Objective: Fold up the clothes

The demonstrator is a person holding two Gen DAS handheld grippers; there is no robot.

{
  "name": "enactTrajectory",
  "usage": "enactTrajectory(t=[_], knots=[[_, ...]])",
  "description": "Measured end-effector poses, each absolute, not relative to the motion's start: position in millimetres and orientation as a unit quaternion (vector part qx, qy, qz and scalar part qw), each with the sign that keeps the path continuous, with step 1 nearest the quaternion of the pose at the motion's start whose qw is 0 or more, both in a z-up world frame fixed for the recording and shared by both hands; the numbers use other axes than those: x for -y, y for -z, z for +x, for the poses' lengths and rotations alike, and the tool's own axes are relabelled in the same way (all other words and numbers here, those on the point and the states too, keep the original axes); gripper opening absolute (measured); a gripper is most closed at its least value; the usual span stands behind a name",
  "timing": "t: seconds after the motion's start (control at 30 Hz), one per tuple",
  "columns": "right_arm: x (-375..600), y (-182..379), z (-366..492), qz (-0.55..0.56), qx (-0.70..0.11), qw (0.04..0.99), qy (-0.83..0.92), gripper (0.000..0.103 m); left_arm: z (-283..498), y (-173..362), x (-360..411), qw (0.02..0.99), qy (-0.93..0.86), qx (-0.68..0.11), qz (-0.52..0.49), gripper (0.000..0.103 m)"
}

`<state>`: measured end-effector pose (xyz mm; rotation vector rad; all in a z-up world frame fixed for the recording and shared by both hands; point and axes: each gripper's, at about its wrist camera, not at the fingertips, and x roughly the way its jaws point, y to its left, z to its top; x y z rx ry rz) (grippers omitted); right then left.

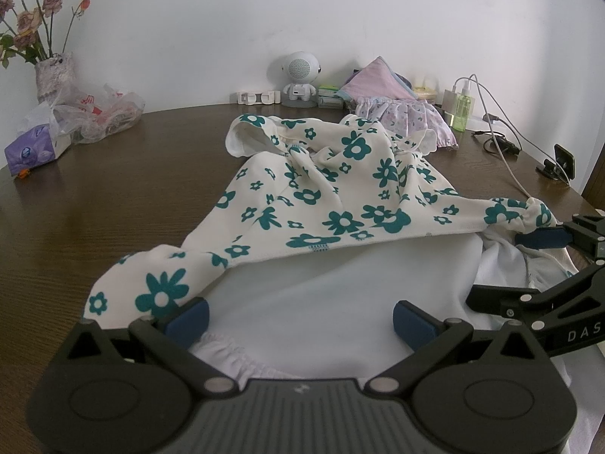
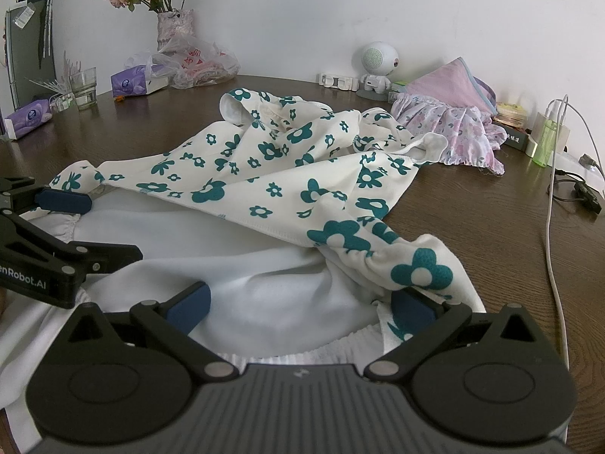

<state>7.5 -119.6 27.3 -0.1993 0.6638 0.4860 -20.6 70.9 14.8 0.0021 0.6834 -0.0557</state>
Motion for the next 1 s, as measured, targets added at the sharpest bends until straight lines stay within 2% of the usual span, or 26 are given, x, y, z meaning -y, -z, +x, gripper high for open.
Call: enactTrajectory(t=[1.0], knots=[[119.6,-27.7,7.5,-0.097,-0.323,0.912,-0.236,0.103,-21.3,-14.4,-72.2,0.942,0.027,-0.336,0.002,0.103]])
